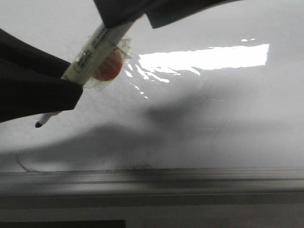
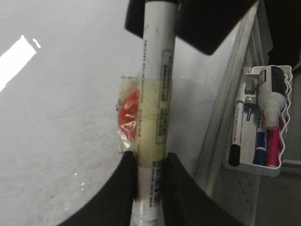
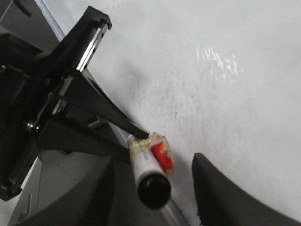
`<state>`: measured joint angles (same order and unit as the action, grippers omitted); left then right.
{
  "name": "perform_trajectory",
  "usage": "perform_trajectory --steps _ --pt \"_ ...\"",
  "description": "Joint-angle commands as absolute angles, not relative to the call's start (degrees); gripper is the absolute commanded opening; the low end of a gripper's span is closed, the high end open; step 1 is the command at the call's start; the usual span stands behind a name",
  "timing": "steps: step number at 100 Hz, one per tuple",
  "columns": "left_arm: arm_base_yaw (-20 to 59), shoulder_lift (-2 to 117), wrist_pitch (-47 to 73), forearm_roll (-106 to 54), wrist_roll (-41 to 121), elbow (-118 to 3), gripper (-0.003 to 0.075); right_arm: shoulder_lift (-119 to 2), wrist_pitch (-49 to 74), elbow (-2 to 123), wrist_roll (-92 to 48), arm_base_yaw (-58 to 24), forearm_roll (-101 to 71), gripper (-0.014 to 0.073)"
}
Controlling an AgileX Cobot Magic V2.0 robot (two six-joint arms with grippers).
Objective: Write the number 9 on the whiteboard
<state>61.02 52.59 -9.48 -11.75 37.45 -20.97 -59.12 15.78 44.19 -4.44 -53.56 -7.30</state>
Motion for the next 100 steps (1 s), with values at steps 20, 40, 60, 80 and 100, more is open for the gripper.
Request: perform_trajectory --steps 20,40,60,80,100 --pt "60.98 51.99 -14.19 -11.31 37.67 -22.71 -0.0020 -63.54 17.97 49.79 -4.47 -53.10 -8.84 0.0146" --pt "60.98 51.99 -14.19 -11.31 37.67 -22.71 0.0020 -63.80 17.97 49.79 -4.47 -53.10 -8.84 -0.0071" --pt "60.98 51.61 -14.09 -11.73 37.67 -22.71 0.0370 -63.68 17.89 49.79 -5.12 -53.22 -8.51 -0.0071" --pt "56.87 43.97 -12.34 -21.47 37.67 -22.71 0.0340 -59.84 18.49 49.79 -2.81 -50.12 -8.51 -0.0068" --pt "49.02 35.84 -11.71 -24.14 37.67 -22.23 0.0334 -57.37 22.53 53.05 0.00 -41.31 -8.47 -0.0059"
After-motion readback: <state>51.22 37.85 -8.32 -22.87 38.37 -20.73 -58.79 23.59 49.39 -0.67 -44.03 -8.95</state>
